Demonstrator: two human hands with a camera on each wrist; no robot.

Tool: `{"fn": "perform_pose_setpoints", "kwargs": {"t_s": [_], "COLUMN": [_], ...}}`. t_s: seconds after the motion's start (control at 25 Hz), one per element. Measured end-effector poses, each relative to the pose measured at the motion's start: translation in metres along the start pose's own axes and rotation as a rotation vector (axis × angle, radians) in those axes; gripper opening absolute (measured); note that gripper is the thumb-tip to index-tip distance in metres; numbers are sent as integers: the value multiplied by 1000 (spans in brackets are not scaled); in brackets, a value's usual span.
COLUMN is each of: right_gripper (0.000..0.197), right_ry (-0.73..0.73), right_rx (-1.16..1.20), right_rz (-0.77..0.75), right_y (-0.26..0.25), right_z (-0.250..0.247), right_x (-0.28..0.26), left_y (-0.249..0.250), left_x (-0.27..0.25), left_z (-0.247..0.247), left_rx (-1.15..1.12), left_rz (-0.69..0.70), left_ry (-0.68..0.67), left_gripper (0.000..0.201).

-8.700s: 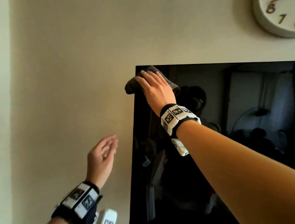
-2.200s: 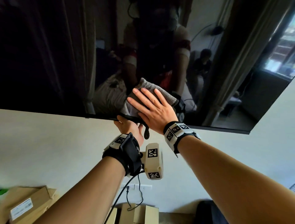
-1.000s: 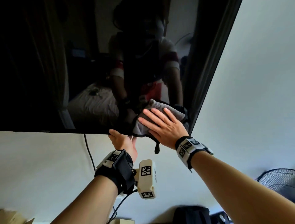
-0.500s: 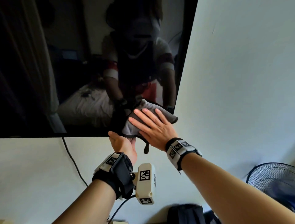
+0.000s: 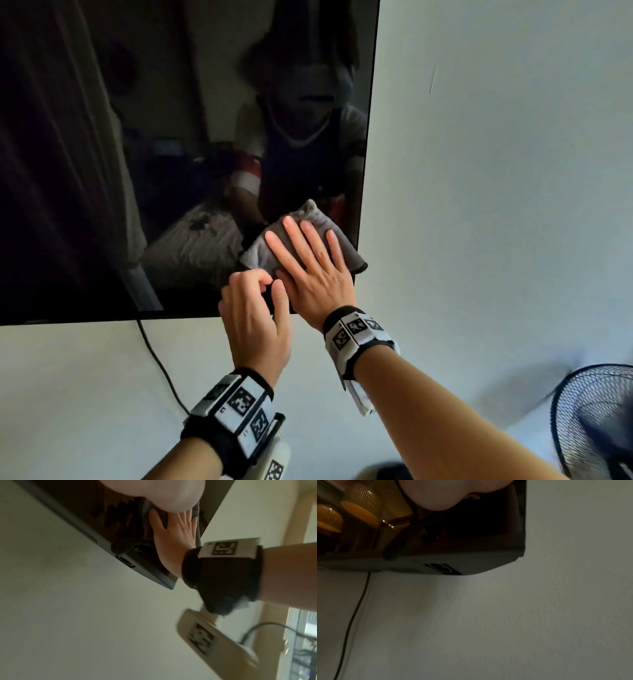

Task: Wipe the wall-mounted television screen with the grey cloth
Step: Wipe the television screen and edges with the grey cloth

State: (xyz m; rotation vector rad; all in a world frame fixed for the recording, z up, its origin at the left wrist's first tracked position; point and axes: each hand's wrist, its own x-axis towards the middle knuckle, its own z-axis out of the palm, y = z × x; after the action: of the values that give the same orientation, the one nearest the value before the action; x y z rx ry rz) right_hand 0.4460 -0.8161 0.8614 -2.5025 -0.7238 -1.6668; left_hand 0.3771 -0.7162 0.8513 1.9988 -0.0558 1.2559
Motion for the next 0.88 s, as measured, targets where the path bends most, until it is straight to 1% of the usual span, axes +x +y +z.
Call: {"fn": "perform_pose_setpoints", "kwargs": {"t_s": [0.04,0.12,0.2,0.24,0.28,0.36,0.44,0.52,0.56,0.64,0.72,0.8,0.88], "right_gripper": [65,63,59,59,60,63,68,72,72,71,68,64,63], "right_ry": [1,15,48,56,61,64,46,35,37,44,74,126,161], "right_rx": [1,4,27,42,52,59,28,-7,-14,-8,13,59,75], "right_rz": [35,92,137,180,229,309,349,388,427,489,504,509,518], "right_y": [-4,-7,-5,-4,-5,-13,-23,-23,-21,-19,-19,-13,-2], "right_z": [0,1,-1,-2,-3,-2,2,0,-3,-9,-11,-13,-20], "right_x": [-6,-15,1,12,22,24,16,26,39,57,60,68,86], "left_y": [-7,-30,-49,-53,-54,-44,-36,-30,-27,-19,-14,-15,-19], "left_x": [8,27,48,56,62,70,76,85,89,99,108,120,130], "left_z": [-1,-3,-10,-12,-13,-11,-8,-4,-2,1,0,-7,-14], "left_rx": [67,253,419,452,447,377,339,337,325,289,283,333,413], "left_rz": [108,280,427,487,537,615,739,856,873,844,820,789,750], "left_ry": [28,18,-70,-118,-148,-168,-197,-229,-235,-231,-219,-199,-161], "left_gripper": [21,37,53,58,61,64,64,63,61,57,56,57,62]}}
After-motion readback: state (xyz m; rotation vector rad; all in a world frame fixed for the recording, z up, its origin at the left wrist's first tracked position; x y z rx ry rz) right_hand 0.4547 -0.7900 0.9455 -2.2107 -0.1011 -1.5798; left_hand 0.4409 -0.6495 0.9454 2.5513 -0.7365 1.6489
